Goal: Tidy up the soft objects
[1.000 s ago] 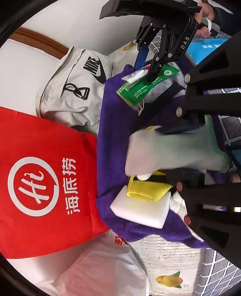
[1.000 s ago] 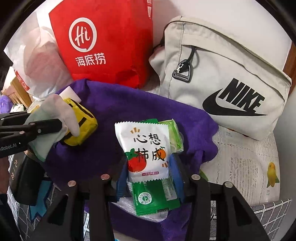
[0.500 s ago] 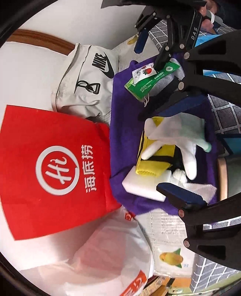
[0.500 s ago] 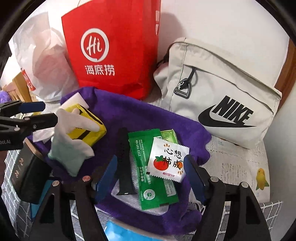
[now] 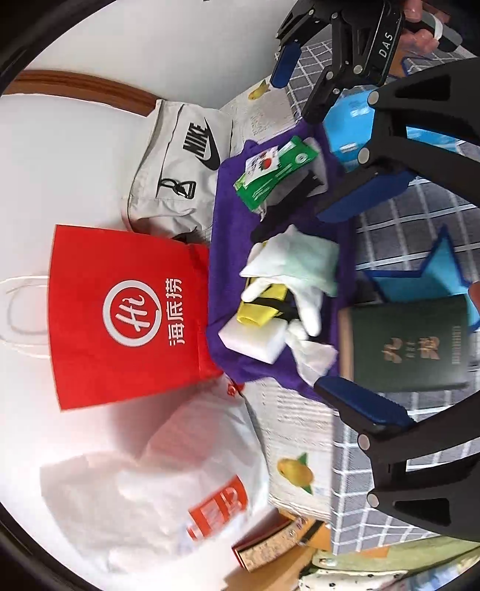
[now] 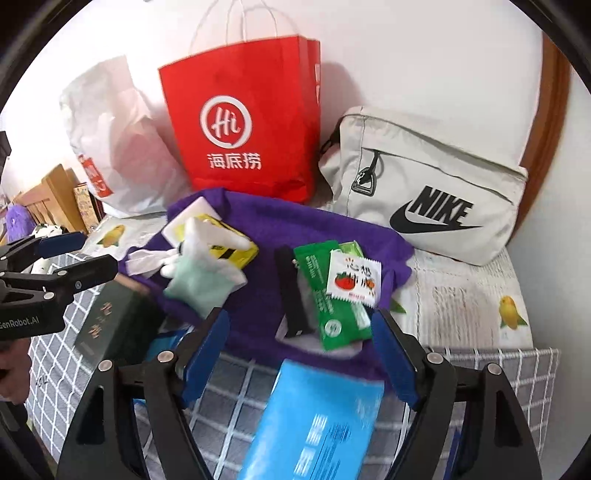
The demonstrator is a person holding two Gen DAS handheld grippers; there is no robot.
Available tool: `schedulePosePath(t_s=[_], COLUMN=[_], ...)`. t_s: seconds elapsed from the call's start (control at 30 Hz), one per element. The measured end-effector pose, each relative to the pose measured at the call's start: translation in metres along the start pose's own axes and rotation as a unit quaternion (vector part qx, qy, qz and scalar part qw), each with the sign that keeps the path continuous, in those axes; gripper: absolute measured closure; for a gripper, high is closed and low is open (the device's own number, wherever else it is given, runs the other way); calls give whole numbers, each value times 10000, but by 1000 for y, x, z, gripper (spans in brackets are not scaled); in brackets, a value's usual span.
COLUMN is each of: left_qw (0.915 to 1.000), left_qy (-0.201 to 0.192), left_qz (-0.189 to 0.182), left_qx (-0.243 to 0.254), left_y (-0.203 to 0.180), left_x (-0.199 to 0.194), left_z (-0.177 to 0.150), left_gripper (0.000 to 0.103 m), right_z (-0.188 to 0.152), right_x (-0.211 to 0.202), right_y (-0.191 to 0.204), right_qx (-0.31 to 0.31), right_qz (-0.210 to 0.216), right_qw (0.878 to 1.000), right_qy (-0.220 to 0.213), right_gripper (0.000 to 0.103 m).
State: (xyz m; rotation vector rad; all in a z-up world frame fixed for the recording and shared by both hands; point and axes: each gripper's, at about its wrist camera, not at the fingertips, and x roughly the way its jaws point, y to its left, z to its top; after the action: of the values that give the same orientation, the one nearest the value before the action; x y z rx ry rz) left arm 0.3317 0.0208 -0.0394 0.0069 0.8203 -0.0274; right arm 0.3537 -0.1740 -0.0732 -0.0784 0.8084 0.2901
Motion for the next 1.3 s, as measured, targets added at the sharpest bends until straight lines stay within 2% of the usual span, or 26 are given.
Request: schedulePosePath(t_s=[0.17, 0.6, 1.0, 1.3], left_qw=[9997, 9986, 9972, 9956], left_qy=[-179, -495, -684, -839], left_qz=[162, 123, 256, 417], left_qx=[44, -113, -135, -85], left_y=[-5, -19, -37, -45], left_x=[-36, -114, -156, -180], left_z=[-27, -97, -148, -166], left_gripper=[13, 10, 10, 10], right_z=[-23, -84, -137, -159], right_x=[-37, -113, -161, -188], right_y=[12, 25, 31, 33], right_qx=[59, 355, 406, 457], right_qz=[-112, -221, -321, -319], right_qw=[9998, 9984, 9970, 9958], right_qy=[-119, -371, -577, -720], right_gripper=[17, 12, 12, 12])
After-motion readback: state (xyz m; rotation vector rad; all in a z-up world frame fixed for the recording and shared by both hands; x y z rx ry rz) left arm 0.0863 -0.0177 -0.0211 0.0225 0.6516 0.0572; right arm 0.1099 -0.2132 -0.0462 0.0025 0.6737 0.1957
